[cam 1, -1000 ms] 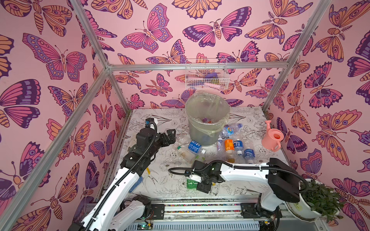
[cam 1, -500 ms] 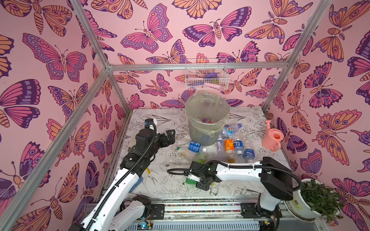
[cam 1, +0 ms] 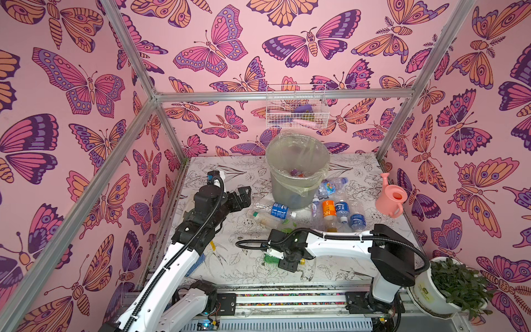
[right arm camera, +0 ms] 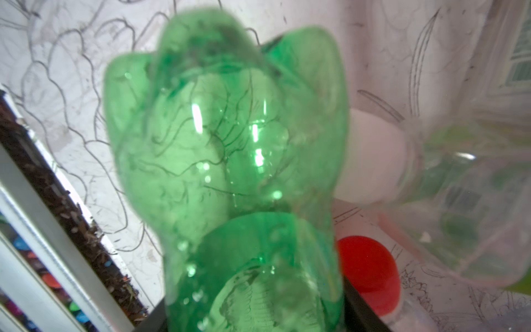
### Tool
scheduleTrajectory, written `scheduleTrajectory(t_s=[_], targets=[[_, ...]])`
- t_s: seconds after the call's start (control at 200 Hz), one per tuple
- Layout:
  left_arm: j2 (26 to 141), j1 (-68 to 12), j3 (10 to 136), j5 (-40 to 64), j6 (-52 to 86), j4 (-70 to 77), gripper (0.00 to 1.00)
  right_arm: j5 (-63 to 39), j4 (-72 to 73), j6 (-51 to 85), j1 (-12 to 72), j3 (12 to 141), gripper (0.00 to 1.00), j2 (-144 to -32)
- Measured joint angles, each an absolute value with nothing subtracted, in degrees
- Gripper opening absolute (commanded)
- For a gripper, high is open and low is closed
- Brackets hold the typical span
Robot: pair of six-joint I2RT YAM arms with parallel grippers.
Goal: Throw the plastic bottles in the bin
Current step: Pick up the plastic bottle from the bottom-center of the table, then throw the plastic bottle into the trash bin.
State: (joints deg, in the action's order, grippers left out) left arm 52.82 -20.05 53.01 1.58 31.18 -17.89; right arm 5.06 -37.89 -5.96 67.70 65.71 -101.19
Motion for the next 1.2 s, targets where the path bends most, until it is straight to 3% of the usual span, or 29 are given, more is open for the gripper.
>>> scheduleTrajectory(t_s=[0.366, 1.197], targets=[[52.84, -19.77, 53.01, 1.72, 31.16, -17.87, 1.0, 7.09, -38.61, -5.98, 67.7, 66.5, 0.0, -91.15], [53.74, -20.36, 47.77, 7.81, 35.44, -12.01, 1.0, 22.68, -38.68, -10.61, 66.67, 68.79, 0.0, -73.25]])
